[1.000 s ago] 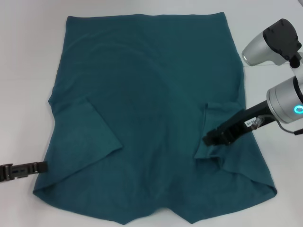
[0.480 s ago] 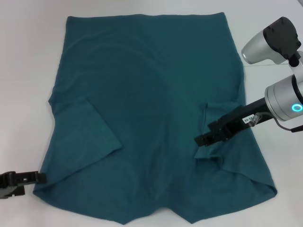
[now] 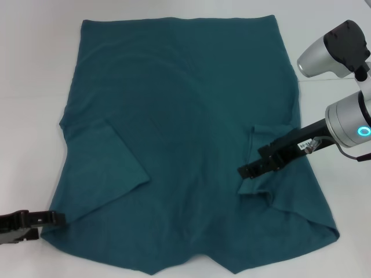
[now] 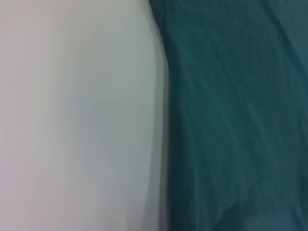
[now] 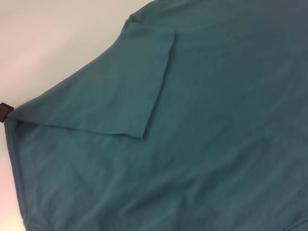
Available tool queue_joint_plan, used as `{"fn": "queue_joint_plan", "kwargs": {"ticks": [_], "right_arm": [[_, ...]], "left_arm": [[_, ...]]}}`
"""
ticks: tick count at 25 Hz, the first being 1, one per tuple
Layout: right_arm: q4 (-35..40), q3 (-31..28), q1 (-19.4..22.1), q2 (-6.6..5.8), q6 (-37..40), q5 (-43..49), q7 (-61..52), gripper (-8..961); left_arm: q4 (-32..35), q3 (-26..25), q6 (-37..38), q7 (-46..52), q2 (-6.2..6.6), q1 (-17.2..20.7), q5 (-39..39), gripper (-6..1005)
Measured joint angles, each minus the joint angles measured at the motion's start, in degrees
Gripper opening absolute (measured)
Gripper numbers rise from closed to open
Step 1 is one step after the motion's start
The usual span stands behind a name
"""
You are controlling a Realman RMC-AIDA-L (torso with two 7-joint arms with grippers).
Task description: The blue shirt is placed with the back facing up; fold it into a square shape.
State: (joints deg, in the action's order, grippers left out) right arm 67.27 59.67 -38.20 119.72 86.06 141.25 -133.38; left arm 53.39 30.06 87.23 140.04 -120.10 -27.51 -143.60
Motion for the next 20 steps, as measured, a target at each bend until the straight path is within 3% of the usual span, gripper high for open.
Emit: {"fn": "queue_joint_plan", "kwargs": {"ticks": [17,20], "right_arm": [[0.4,-0.3,0.2,0.08,-0.1,0.0,-0.8,837],[0.5,-0.3,0.4,0.08,-0.3,-0.2,-0.9,836]], "left_arm": [[-3.2,1.5,-0.8,0.0,0.07,-2.4,-0.3,802],[-3.8,1.8,-0.9,-0.3,0.02,-3.0,-0.4,666]]}}
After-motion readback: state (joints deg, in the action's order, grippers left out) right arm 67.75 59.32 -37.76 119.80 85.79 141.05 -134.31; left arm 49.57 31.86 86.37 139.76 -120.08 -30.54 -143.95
